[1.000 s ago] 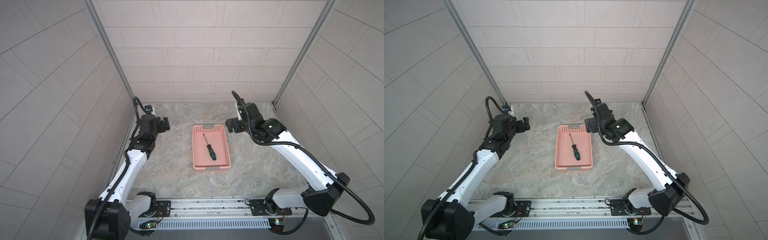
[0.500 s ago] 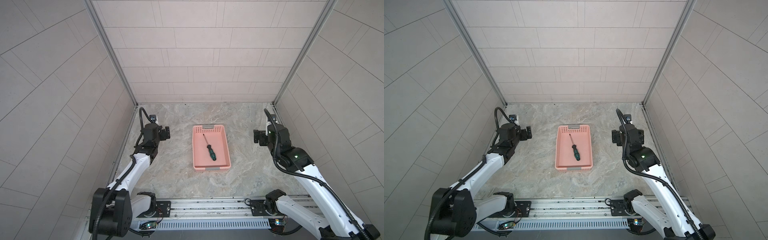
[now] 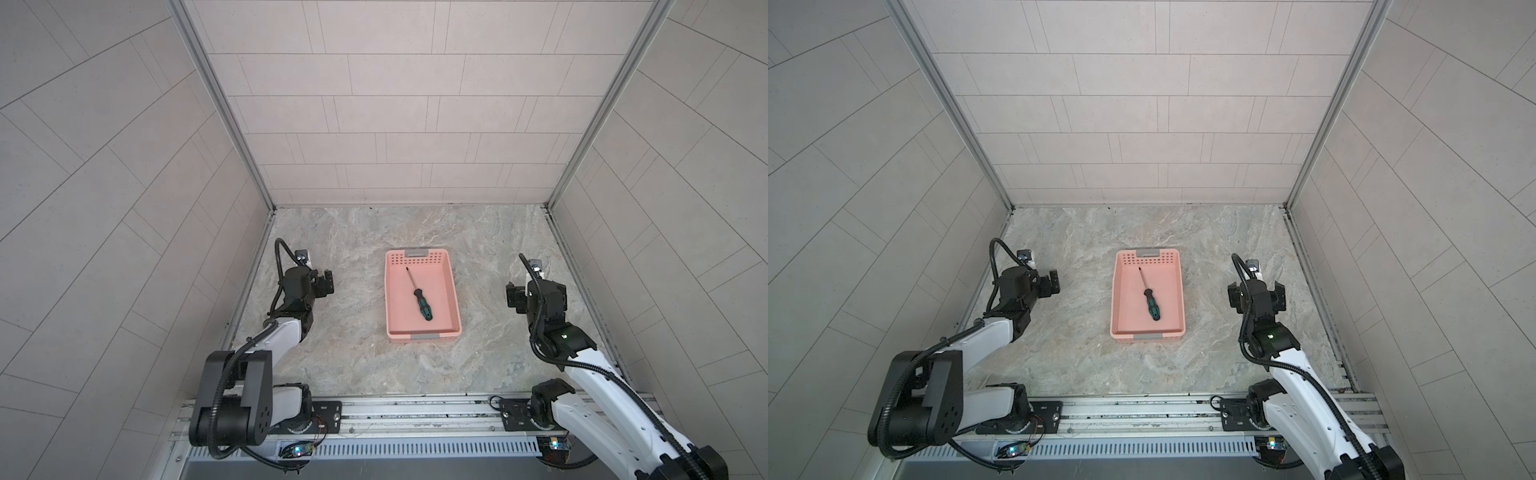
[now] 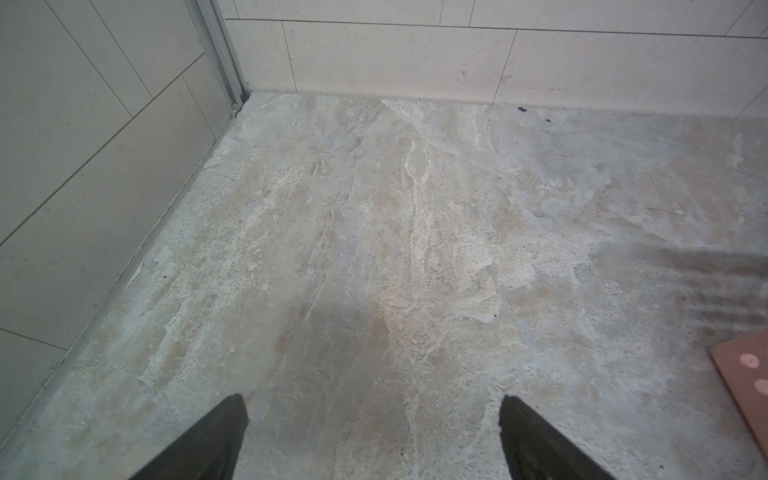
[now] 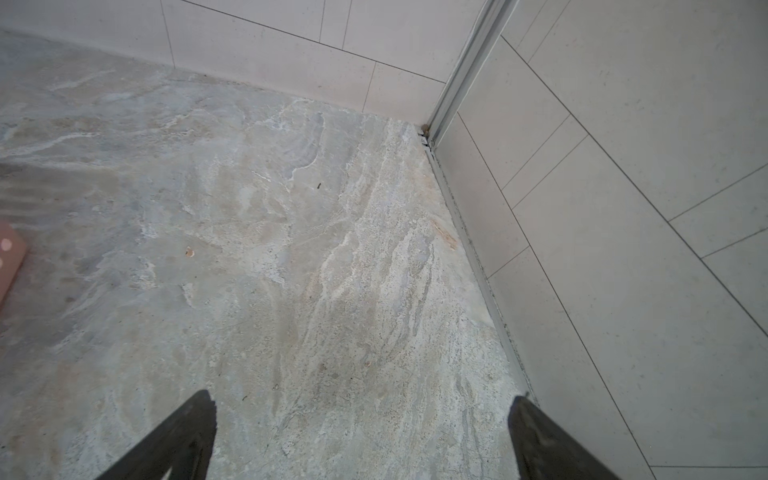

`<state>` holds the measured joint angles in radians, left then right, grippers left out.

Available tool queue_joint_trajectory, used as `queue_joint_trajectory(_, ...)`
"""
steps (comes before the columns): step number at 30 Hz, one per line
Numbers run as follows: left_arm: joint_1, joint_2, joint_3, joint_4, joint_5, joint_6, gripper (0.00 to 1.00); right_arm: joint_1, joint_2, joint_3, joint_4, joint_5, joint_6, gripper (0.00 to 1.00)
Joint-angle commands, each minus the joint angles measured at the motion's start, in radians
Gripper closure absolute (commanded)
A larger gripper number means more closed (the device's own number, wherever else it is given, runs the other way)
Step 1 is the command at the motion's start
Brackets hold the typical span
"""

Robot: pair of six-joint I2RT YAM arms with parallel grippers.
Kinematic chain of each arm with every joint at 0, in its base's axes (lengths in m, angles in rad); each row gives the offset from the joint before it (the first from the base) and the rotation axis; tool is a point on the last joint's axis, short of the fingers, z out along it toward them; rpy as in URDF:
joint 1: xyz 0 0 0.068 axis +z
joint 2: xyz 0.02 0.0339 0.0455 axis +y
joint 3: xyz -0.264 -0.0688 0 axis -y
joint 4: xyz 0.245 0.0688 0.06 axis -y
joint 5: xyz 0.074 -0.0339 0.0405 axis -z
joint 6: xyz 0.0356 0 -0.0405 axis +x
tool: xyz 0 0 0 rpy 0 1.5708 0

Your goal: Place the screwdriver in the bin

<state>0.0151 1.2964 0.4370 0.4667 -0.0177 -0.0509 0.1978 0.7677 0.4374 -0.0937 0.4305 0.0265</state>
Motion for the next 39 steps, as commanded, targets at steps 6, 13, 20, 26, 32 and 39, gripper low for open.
queue_joint_trajectory(6, 0.038, 0.144, 0.02, 0.183, 0.142, 0.012, 0.0, -0.087, 0.022, -0.114, 0.311, -0.021, 0.023, 0.0)
queue_joint_trajectory(13, 0.04, 0.191, 0.043, 0.181, 0.17, 0.028, 0.0, -0.134, 0.167, -0.18, 0.537, -0.054, 0.043, 0.0)
queue_joint_trajectory(20, 0.033, 0.201, 0.058, 0.159, 0.155, 0.037, 0.0, -0.139, 0.346, -0.144, 0.66, -0.099, 0.021, 0.0)
queue_joint_trajectory(26, 0.002, 0.221, 0.005, 0.251, 0.043, 0.036, 0.0, -0.139, 0.408, -0.106, 0.677, -0.134, 0.031, 0.0)
queue_joint_trajectory(32, -0.006, 0.23, 0.009, 0.252, -0.025, 0.019, 0.0, -0.139, 0.425, -0.108, 0.686, -0.16, 0.029, 0.0)
queue_joint_trajectory(39, 0.008, 0.232, 0.007, 0.257, 0.024, 0.02, 0.0, -0.139, 0.407, -0.123, 0.677, -0.171, 0.029, 0.0)
